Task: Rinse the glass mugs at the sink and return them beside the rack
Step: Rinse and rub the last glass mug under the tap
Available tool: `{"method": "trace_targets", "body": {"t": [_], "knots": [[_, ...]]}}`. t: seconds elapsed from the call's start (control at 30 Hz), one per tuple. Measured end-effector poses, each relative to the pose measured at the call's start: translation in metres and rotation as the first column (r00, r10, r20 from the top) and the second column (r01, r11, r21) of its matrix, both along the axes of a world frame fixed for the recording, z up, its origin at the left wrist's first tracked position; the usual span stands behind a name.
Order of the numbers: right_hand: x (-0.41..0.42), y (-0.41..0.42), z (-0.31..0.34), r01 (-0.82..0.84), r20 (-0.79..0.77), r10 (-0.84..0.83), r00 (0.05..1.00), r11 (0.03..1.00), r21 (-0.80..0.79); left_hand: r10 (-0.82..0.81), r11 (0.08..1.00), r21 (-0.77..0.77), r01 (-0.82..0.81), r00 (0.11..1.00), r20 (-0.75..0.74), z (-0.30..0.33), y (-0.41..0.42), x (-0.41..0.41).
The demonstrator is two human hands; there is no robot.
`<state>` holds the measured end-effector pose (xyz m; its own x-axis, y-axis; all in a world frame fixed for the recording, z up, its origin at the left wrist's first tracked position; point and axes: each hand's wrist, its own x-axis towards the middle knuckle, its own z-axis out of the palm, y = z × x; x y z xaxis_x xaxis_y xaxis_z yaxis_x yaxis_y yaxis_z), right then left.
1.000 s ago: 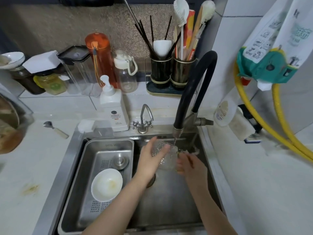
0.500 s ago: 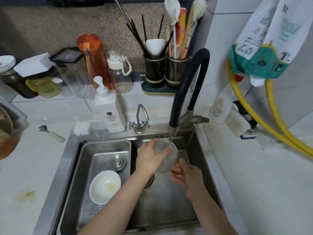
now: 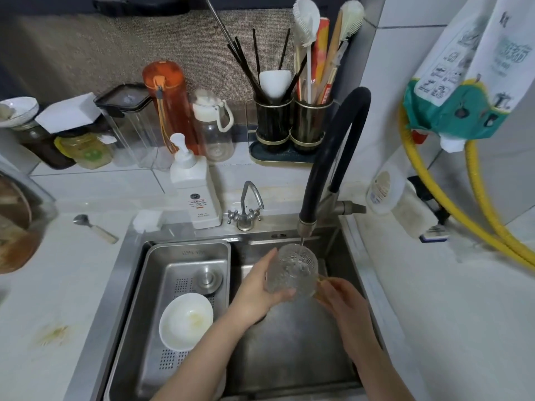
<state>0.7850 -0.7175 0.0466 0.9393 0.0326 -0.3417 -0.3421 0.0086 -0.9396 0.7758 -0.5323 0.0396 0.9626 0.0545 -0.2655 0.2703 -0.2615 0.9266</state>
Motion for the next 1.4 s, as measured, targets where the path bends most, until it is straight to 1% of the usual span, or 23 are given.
{"method": "trace_targets", "body": {"t": [0.13, 0.2, 0.27, 0.33, 0.4, 0.47, 0.53, 0.57, 0.6, 0.67, 0.73, 0.8, 0.87, 0.97, 1.07, 1.13, 1.2, 1.23, 1.33, 1.4], "knots": [[0.005, 0.009, 0.005, -0.07, 0.103, 0.081, 0.991, 0.991, -0.11, 0.043, 0.994, -0.102, -0.042, 0.999, 0.01, 0.0, 0.008, 0.003], [0.013, 0.008, 0.009, -0.034, 0.138, 0.056, 0.989, 0.987, -0.159, 0.075, 0.981, -0.179, -0.07, 0.997, 0.022, 0.007, -0.002, 0.01], [0.012, 0.0, 0.006, 0.024, 0.139, 0.001, 0.99, 0.984, -0.179, 0.044, 0.985, -0.17, -0.036, 0.998, 0.039, 0.009, -0.018, 0.014], [-0.001, -0.008, -0.005, 0.064, 0.121, -0.043, 0.992, 0.982, -0.178, -0.004, 0.991, -0.135, 0.008, 0.999, 0.032, -0.002, -0.03, 0.007], [-0.016, -0.009, -0.016, 0.083, 0.095, -0.069, 0.993, 0.984, -0.157, 0.01, 0.99, -0.143, -0.011, 1.0, -0.007, -0.013, -0.028, -0.006], [-0.021, 0.001, -0.018, 0.053, 0.077, -0.042, 0.996, 0.989, -0.139, 0.043, 0.987, -0.151, -0.048, 0.998, -0.037, -0.015, -0.015, -0.013], [-0.012, 0.011, -0.013, 0.017, 0.087, -0.006, 0.996, 0.992, -0.126, 0.073, 0.984, -0.164, -0.077, 0.997, -0.032, -0.013, -0.005, -0.008], [-0.006, 0.013, -0.008, 0.019, 0.091, -0.009, 0.996, 0.994, -0.111, 0.082, 0.977, -0.194, -0.084, 0.996, -0.02, -0.009, -0.004, -0.003], [0.0, 0.013, -0.004, 0.036, 0.101, -0.026, 0.995, 0.995, -0.098, 0.089, 0.97, -0.226, -0.087, 0.996, 0.0, -0.003, -0.006, 0.004], [0.006, 0.004, -0.001, 0.091, 0.105, -0.083, 0.991, 0.993, -0.074, 0.072, 0.971, -0.231, -0.063, 0.997, 0.029, 0.005, -0.018, 0.013], [0.001, -0.007, -0.008, 0.15, 0.087, -0.145, 0.986, 0.987, -0.059, 0.041, 0.974, -0.224, -0.033, 0.999, 0.029, 0.003, -0.032, 0.012], [-0.011, -0.009, -0.019, 0.176, 0.054, -0.174, 0.983, 0.984, -0.038, 0.019, 0.972, -0.234, -0.017, 1.0, 0.009, -0.004, -0.033, 0.002], [-0.021, -0.001, -0.025, 0.133, 0.031, -0.132, 0.991, 0.991, -0.032, 0.037, 0.97, -0.237, -0.045, 0.999, -0.037, -0.008, -0.016, -0.005], [-0.011, 0.012, -0.024, 0.012, 0.049, -0.01, 0.999, 0.999, -0.044, 0.055, 0.957, -0.279, -0.072, 0.996, -0.07, -0.011, 0.009, 0.0], [0.012, 0.007, -0.02, 0.011, 0.084, -0.002, 0.996, 0.993, -0.114, 0.08, 0.949, -0.303, -0.09, 0.996, -0.045, -0.004, 0.001, 0.018], [0.014, 0.0, -0.026, 0.062, 0.098, -0.046, 0.994, 0.983, -0.17, 0.071, 0.953, -0.293, -0.077, 0.997, -0.031, -0.001, -0.016, 0.022], [0.006, -0.002, -0.031, 0.104, 0.098, -0.086, 0.991, 0.976, -0.19, 0.07, 0.953, -0.293, -0.08, 0.997, -0.045, -0.004, -0.025, 0.016], [0.002, 0.001, -0.032, 0.101, 0.095, -0.084, 0.992, 0.976, -0.194, 0.083, 0.952, -0.29, -0.097, 0.995, -0.061, -0.007, -0.023, 0.012], [0.008, 0.017, -0.028, 0.03, 0.101, -0.009, 0.995, 0.977, -0.212, 0.172, 0.958, -0.218, -0.187, 0.981, -0.085, -0.006, -0.005, 0.011], [0.018, 0.025, -0.023, 0.016, 0.094, 0.001, 0.996, 0.983, -0.181, 0.217, 0.962, -0.15, -0.226, 0.973, -0.077, -0.001, 0.0, 0.014]]}}
